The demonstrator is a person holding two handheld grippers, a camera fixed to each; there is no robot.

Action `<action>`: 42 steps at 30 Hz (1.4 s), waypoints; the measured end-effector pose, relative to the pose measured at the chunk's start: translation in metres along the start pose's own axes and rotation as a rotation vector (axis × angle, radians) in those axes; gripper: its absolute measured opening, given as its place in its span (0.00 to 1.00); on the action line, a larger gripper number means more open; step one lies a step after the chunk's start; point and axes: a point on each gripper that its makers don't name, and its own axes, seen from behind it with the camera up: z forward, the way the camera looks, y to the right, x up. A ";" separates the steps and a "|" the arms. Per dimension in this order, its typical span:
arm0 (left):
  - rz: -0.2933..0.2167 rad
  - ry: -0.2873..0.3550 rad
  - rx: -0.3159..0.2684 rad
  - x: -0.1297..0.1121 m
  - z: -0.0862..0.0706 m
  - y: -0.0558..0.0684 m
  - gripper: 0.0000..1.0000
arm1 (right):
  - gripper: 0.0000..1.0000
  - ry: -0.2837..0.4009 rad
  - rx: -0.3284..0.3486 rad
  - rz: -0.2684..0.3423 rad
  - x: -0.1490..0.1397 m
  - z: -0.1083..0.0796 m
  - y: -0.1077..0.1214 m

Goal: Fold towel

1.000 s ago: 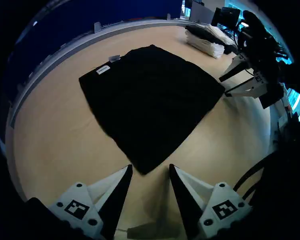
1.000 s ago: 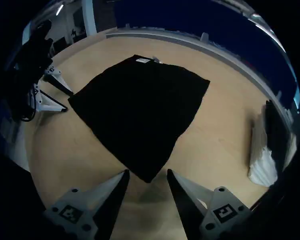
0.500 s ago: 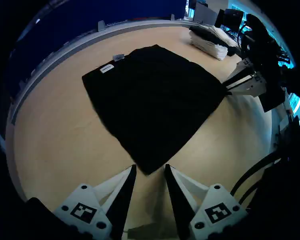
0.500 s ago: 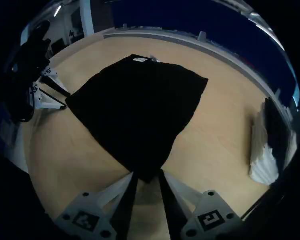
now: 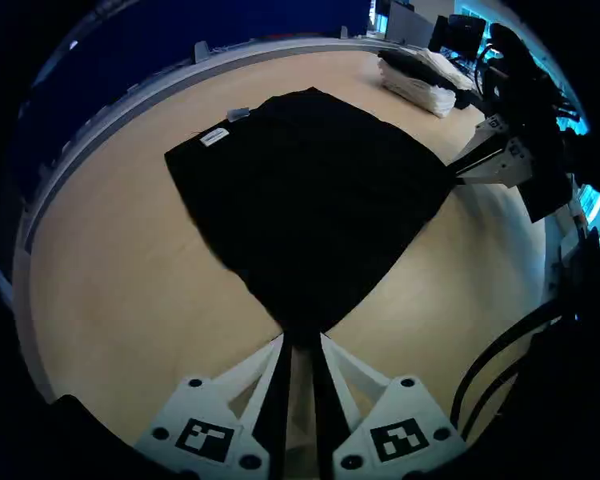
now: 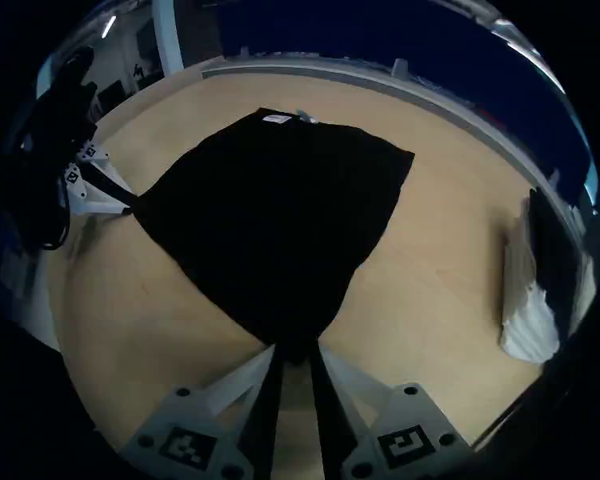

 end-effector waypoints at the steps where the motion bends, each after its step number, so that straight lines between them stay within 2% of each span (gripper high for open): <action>1: 0.002 0.000 0.002 0.000 0.000 0.000 0.14 | 0.21 -0.001 0.000 0.002 0.000 0.000 0.000; 5: 0.009 0.002 0.009 0.000 -0.001 -0.001 0.11 | 0.18 -0.007 0.006 0.010 0.000 0.000 -0.001; 13: -0.015 0.015 -0.002 0.004 -0.003 0.000 0.10 | 0.17 0.006 0.013 0.024 0.005 -0.001 -0.001; 28: -0.038 0.059 -0.002 0.022 -0.014 0.000 0.09 | 0.16 0.042 0.014 0.031 0.026 -0.015 0.000; 33: -0.058 0.076 0.003 0.027 -0.023 0.001 0.09 | 0.16 0.053 0.014 0.030 0.034 -0.022 0.000; 42: -0.099 0.112 0.023 0.038 -0.043 -0.005 0.09 | 0.16 0.073 0.019 0.028 0.048 -0.039 0.000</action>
